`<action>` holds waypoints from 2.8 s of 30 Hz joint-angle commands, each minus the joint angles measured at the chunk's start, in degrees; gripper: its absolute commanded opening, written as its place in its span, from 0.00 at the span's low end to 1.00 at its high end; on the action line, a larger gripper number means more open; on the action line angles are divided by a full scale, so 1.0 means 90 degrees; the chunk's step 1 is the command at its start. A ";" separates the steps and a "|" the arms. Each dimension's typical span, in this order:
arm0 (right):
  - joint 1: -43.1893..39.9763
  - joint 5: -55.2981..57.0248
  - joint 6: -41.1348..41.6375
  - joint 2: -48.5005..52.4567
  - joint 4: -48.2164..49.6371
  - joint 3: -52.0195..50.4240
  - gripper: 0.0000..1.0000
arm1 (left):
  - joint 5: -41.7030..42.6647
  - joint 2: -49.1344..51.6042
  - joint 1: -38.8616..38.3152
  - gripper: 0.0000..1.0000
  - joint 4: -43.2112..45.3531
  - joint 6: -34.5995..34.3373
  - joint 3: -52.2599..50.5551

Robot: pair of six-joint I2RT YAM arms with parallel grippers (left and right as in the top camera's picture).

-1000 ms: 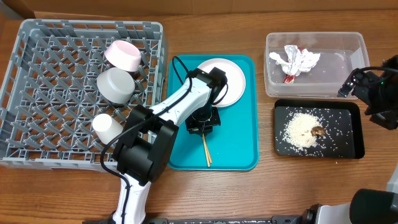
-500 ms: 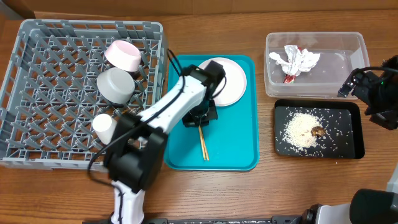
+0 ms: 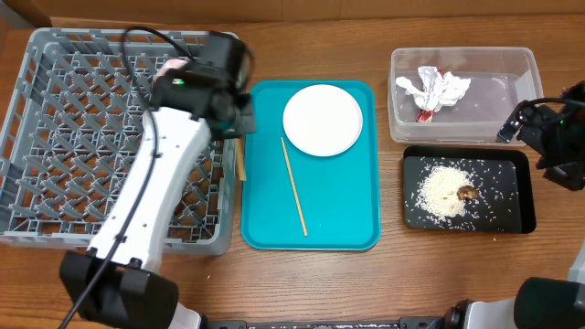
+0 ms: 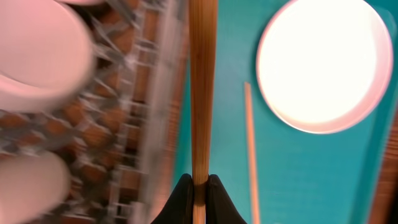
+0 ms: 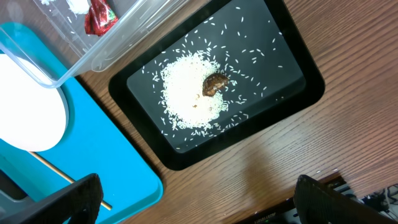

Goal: Sort waste into correct bins and load items into the dishwasher

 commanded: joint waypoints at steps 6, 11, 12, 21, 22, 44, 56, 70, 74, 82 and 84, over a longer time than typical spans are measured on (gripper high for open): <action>0.0005 0.0032 0.0000 -0.0117 0.0010 0.0129 1.00 | 0.0058 0.0216 0.0614 0.04 -0.0066 0.2259 0.0000; 0.0005 0.0032 0.0000 -0.0117 0.0012 0.0129 1.00 | -0.0233 0.0512 0.0639 0.04 -0.0068 0.2249 -0.0017; 0.0005 0.0032 0.0000 -0.0117 0.0012 0.0129 1.00 | -0.0262 0.0551 0.0639 0.04 -0.0068 0.2251 -0.0019; 0.0005 0.0032 0.0000 -0.0117 0.0010 0.0129 1.00 | -0.0291 0.0828 0.0682 0.05 -0.0068 0.2067 -0.0022; 0.0005 0.0032 0.0000 -0.0117 0.0010 0.0129 1.00 | -0.0291 0.0860 0.0682 0.06 -0.0066 0.2028 -0.0022; 0.0005 0.0010 0.0000 -0.0117 0.0010 0.0129 1.00 | -0.0216 0.1685 0.0680 0.20 -0.0182 0.1588 0.0151; 0.0005 0.0010 0.0000 -0.0117 0.0012 0.0129 1.00 | 0.1751 0.1430 0.0024 0.33 -0.0770 0.0967 0.1100; 0.0005 0.0010 0.0000 -0.0117 0.0010 0.0129 1.00 | 0.1020 0.2416 -0.1860 0.42 -0.0027 -0.0993 -0.0362; 0.0005 0.0010 0.0000 -0.0117 0.0010 0.0129 1.00 | 0.1035 0.2761 -0.1880 0.42 -0.0046 -0.0998 -0.0362; 0.0005 0.0012 0.0000 -0.0117 0.0010 0.0129 1.00 | 0.1037 0.3257 -0.1875 0.43 -0.0039 -0.0991 -0.0376; 0.0005 0.0012 0.0000 -0.0117 0.0012 0.0129 1.00 | 0.1035 0.3320 -0.1875 0.42 -0.0036 -0.0993 -0.0401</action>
